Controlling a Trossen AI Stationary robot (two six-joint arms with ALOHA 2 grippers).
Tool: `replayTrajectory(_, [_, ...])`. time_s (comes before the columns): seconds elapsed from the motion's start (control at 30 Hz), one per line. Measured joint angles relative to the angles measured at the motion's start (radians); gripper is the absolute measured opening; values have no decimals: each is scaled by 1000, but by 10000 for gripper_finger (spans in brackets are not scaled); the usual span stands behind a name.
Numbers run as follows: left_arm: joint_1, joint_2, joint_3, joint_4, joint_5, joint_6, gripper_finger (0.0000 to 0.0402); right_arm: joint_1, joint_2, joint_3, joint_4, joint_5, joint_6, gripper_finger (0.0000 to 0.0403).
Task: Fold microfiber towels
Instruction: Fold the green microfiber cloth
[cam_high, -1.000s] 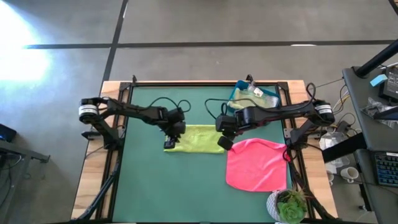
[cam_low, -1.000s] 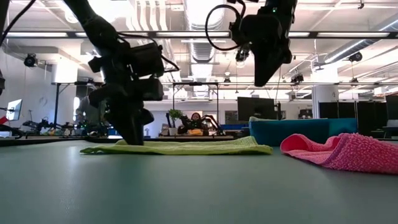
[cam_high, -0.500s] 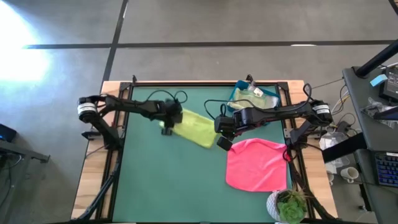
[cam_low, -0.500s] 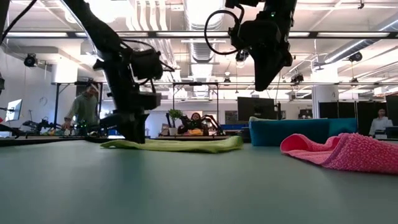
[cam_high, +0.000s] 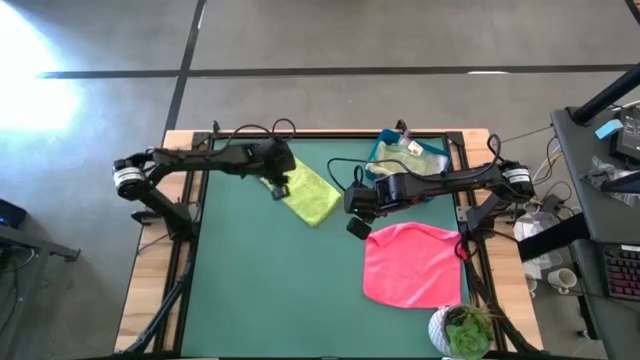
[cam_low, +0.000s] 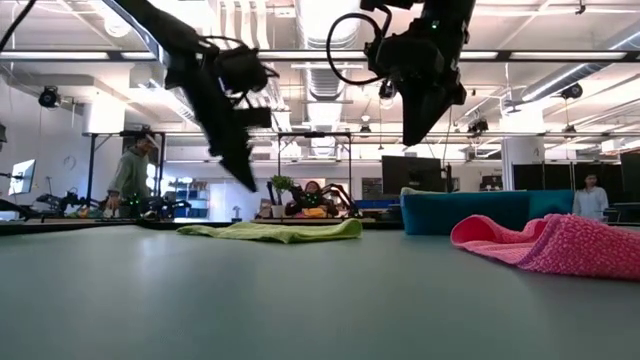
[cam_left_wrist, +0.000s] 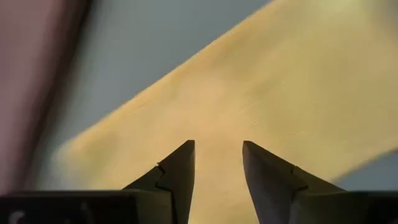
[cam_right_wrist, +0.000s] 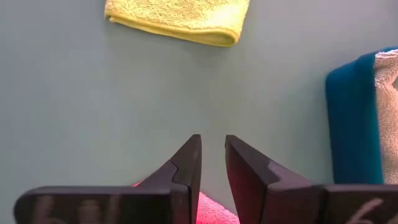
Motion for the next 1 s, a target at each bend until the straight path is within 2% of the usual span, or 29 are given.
replayTrajectory(0.03, [-14, -3, -3, 31, 73, -62, 120, -2, 0, 0, 0, 0, 0, 63])
replayTrajectory(0.1, [-52, -7, -14, 96, 134, -149, 120, -9, 0, 0, 0, 1, -2, 63])
replayTrajectory(0.3, [-185, 21, -16, 245, 138, -244, 120, -42, 0, 0, -1, 0, -48, 63])
replayTrajectory(0.37, [-227, 33, -16, 260, 125, -254, 120, -52, 0, 0, -2, -1, -76, 63])
replayTrajectory(0.5, [-297, 72, -16, 259, 34, -269, 120, -66, 0, 0, -8, -2, -132, 63])
replayTrajectory(0.57, [-317, 101, -16, 264, 27, -295, 120, -72, 0, 0, -7, -3, -161, 63])
replayTrajectory(0.83, [-353, 230, -17, 261, -32, -458, 120, -83, 0, 1, -5, -3, -265, 63])
replayTrajectory(1.0, [-379, 268, -15, 254, -50, -484, 120, -83, -1, 2, -4, -4, -341, 63])
